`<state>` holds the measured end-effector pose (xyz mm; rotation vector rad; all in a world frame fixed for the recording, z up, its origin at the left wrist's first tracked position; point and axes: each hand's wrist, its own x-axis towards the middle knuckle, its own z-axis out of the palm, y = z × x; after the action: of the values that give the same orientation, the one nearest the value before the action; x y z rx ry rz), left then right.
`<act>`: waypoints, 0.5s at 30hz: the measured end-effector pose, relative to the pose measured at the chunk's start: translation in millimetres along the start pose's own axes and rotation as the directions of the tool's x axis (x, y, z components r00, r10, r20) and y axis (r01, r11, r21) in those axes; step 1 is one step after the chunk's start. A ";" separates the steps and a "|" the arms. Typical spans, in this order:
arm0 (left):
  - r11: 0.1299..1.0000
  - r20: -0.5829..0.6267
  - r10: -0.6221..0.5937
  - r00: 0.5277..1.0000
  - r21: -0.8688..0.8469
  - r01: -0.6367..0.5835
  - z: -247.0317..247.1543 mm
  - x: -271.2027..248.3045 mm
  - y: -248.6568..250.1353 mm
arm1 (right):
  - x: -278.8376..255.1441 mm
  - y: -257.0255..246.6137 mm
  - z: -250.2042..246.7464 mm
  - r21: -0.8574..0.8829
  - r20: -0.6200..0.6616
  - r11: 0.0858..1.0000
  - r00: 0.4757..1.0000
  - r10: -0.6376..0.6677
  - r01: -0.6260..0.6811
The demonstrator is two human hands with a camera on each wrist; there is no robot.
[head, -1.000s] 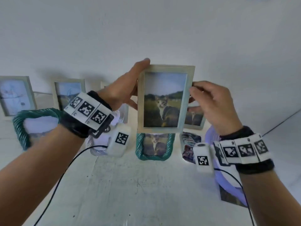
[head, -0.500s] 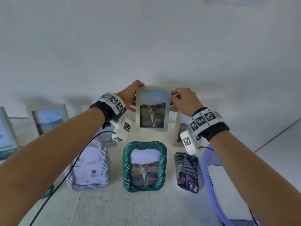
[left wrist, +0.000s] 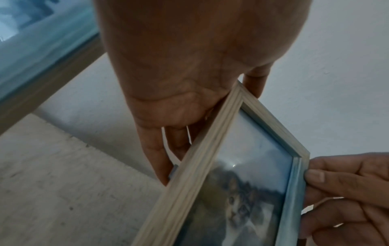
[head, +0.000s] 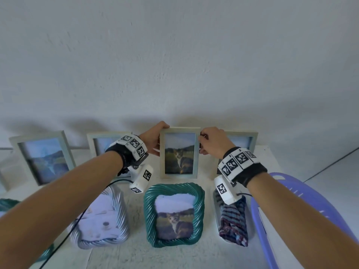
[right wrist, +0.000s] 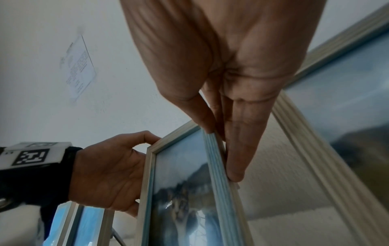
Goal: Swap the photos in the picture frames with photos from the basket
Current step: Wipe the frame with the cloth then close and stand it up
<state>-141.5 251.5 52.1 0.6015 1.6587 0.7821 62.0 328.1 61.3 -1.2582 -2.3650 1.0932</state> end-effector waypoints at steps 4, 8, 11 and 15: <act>1.000 0.025 -0.013 1.000 0.002 0.013 1.9 1.8 -8.2 | 1.1 2.6 5.8 -0.035 0.019 0.999 1.000 0.002 -0.001; 1.000 0.058 -0.017 0.998 0.008 0.016 -0.3 -0.6 -7.4 | 1.5 4.7 5.6 -0.031 0.008 1.000 1.000 0.004 -0.004; 0.999 0.052 0.008 0.999 0.034 -0.009 -2.7 -1.7 -3.3 | 0.5 7.2 4.4 -0.025 0.012 0.999 1.000 0.028 -0.028; 0.972 -0.048 0.148 0.988 0.191 -0.136 -10.6 -9.8 13.4 | -3.4 3.0 -0.4 -0.111 0.000 0.994 1.000 0.006 -0.006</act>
<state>-150.0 251.0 69.9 0.8433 1.7729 0.7582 66.0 326.6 59.8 -1.3021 -2.4538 0.9756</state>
